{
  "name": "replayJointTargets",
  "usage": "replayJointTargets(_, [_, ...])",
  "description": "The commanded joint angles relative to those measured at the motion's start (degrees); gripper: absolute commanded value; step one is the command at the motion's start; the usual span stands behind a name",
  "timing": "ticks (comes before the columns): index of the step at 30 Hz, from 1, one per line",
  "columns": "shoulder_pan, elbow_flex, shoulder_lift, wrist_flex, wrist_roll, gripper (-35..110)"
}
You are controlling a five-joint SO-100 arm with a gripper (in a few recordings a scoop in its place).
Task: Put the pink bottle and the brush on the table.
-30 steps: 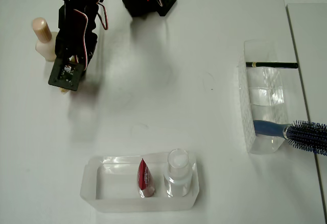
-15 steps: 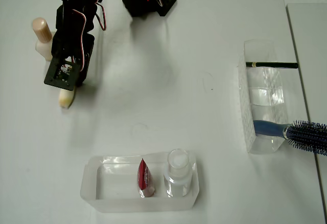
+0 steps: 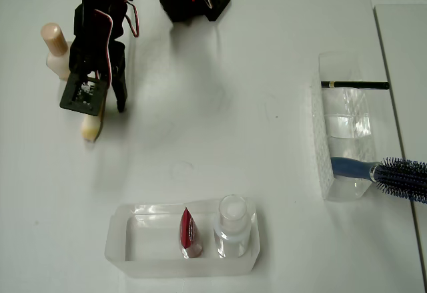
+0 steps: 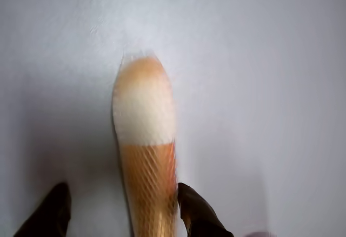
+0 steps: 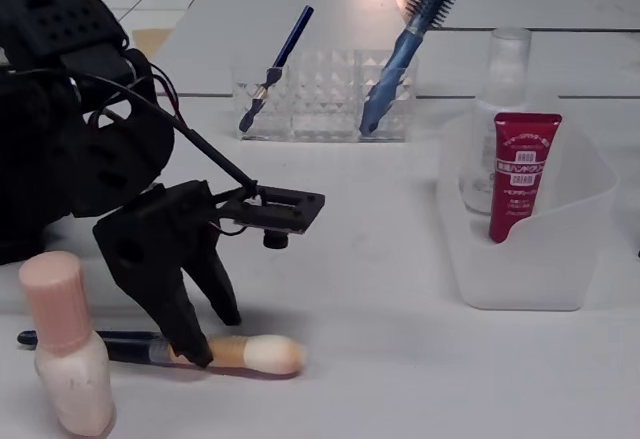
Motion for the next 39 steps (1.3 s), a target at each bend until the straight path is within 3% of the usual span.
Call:
replayJointTargets(1, [0.26,-2.29,3.6,3.34,-0.35,37])
replayJointTargets(12, [0.79,-8.35,5.19,6.86,-0.44,42])
replayJointTargets(26, [0.26,-25.14,7.29,24.08,7.56,48])
replayJointTargets(30, [-1.14,-28.04,8.7,24.52,18.37,52])
replayJointTargets(33, [-4.31,-29.18,10.2,21.36,33.13,54])
replayJointTargets(39, [-9.14,-29.09,13.01,16.61,52.82,53])
